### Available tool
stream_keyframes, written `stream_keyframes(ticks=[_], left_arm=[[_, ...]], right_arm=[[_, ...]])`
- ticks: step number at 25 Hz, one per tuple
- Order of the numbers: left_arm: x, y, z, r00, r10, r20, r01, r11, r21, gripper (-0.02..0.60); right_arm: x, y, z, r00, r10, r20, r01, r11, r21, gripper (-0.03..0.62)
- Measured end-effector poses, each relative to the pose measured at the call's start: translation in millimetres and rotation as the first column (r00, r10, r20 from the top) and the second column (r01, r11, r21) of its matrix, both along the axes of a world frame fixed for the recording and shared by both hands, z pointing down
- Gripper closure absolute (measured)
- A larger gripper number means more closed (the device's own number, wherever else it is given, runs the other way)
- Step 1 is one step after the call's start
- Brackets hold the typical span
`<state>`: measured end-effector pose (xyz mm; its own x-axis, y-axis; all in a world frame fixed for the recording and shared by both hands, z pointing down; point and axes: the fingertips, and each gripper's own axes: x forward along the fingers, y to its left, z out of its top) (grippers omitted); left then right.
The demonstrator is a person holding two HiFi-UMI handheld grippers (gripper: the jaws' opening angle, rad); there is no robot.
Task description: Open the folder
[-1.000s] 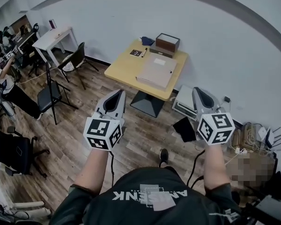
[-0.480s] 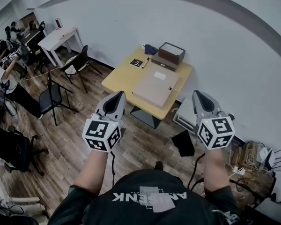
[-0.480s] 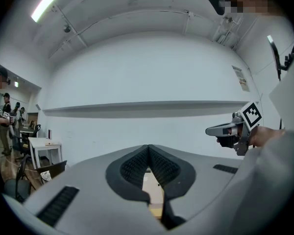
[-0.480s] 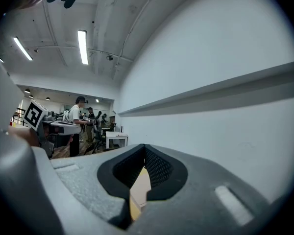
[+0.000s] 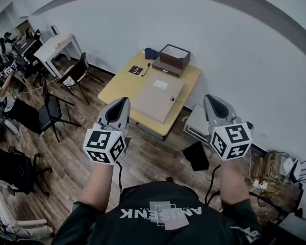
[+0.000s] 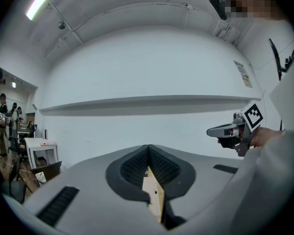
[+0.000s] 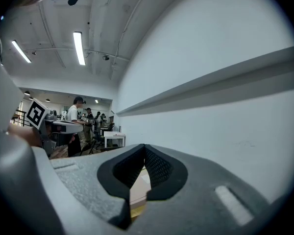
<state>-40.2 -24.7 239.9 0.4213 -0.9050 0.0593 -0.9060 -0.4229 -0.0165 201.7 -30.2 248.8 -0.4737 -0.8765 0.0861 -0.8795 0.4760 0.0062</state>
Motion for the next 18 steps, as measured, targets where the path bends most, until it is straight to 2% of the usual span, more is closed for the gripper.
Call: stream_keyframes(ticks=[8,12,18], left_arm=[[15,-37,1,1.000,0.018,0.009,-0.018,1.000,-0.008,0.580],[7,-64,-1,0.998,0.044,-0.039,-0.044,0.999,0.001,0.580],[-10,-118,5,0.992,0.123,-0.024,-0.123,0.992,0.016,0.580]], right_arm=[[20,-30,9,0.999,0.029,0.017,-0.029,0.999,-0.013,0.589],[13,-48,10,0.998,0.060,0.001,-0.060,0.998,-0.013,0.589],[-3,-84,9,0.988,0.151,-0.016,-0.151,0.988,-0.017,0.589]])
